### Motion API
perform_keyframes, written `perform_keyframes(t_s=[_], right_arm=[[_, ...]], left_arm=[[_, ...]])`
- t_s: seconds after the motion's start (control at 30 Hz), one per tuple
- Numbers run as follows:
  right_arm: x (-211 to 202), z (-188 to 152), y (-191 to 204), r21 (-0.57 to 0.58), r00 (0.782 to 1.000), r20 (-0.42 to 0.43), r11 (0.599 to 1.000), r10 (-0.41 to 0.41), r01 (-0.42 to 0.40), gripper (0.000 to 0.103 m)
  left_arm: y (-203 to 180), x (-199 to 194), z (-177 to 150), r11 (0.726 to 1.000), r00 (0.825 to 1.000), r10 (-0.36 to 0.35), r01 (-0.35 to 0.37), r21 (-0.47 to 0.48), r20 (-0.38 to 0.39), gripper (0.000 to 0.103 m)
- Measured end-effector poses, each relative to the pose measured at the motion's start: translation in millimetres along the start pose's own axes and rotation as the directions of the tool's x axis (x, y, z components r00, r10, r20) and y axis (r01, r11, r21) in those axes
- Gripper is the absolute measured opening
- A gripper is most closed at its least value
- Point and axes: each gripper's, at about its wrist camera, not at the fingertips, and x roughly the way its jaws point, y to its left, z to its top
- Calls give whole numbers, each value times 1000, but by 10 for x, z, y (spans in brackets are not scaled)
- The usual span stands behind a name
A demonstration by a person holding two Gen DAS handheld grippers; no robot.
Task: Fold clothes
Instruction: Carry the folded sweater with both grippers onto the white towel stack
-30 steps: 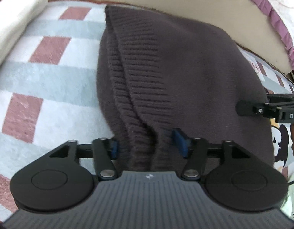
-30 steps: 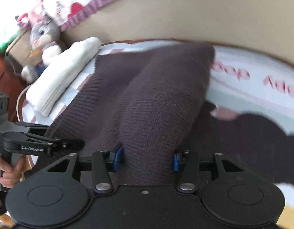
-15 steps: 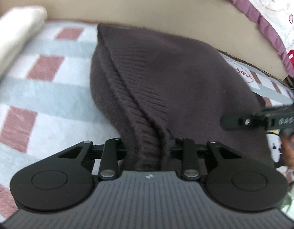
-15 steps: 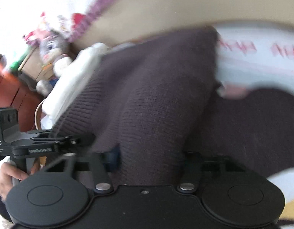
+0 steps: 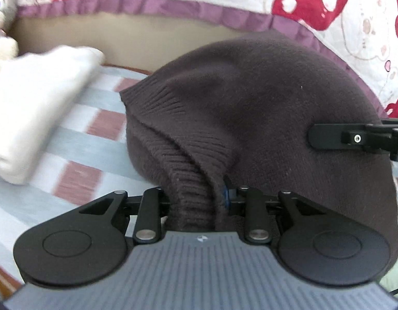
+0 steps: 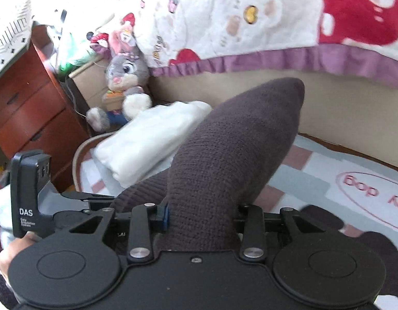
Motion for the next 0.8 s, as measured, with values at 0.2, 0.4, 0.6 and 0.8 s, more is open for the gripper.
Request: perform_keyframes(t_s=[0.2,0.4,0.6,0.8], right_arm=[[388,344,415,-7,996,38,997,80,-80,41],[1203,917,810,31,980,121,987,156,-160,41],[2272,1264,993,111,950,242,967,199,-231,42],[3593,1109,598,360,987,43,919,153,-158,60]], left_arm=[[656,-337,423,997,997,81,-80,10,-16,26],[1634,-536,1307,979,979,199,-195,65,-53,27],[2552,-189,2099,938,938,336,-327,116,-78,27],[3444,960,2076,889,859,455,-453,65,-235,34]])
